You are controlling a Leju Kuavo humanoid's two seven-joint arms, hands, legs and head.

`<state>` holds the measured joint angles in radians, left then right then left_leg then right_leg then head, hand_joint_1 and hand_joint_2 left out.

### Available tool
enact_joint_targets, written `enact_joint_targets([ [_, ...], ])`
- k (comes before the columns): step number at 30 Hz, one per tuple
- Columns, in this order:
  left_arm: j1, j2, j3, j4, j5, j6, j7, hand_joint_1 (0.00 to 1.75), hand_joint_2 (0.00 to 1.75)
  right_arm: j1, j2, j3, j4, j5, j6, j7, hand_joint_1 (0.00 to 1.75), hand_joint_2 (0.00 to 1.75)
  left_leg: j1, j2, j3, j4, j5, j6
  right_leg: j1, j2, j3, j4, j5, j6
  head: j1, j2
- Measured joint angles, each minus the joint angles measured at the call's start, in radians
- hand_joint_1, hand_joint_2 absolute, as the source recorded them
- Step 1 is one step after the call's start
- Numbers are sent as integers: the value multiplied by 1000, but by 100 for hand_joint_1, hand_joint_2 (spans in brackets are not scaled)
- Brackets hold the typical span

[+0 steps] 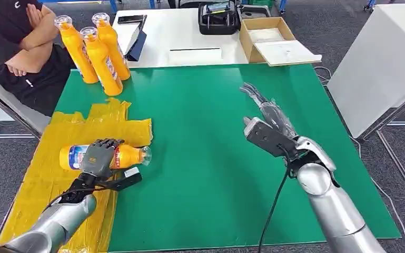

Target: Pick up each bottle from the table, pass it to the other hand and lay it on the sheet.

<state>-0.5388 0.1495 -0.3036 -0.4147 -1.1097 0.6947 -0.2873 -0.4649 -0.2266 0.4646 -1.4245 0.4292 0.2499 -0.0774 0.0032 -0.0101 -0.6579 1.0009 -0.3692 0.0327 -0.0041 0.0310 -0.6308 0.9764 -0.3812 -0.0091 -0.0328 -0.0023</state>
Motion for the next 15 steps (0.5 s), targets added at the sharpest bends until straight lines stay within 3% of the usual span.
enact_joint_targets([
  [6, 7, 0, -31, 18, -6, -14, 18, 0, 0, -20, 10, 8, 24, 8, 3, -10, 0, 0, 0, -1, 4, 0, 0, 0, 0, -1, 4, 0, 0, 0, 0, 0],
  [15, 42, -7, -39, 16, 61, -19, -57, 0, 0, -35, 10, 15, 42, -3, 16, -13, 0, 0, -1, -4, 4, 0, 0, 0, 0, -3, 5, 0, -1, 0, 0, 0],
])
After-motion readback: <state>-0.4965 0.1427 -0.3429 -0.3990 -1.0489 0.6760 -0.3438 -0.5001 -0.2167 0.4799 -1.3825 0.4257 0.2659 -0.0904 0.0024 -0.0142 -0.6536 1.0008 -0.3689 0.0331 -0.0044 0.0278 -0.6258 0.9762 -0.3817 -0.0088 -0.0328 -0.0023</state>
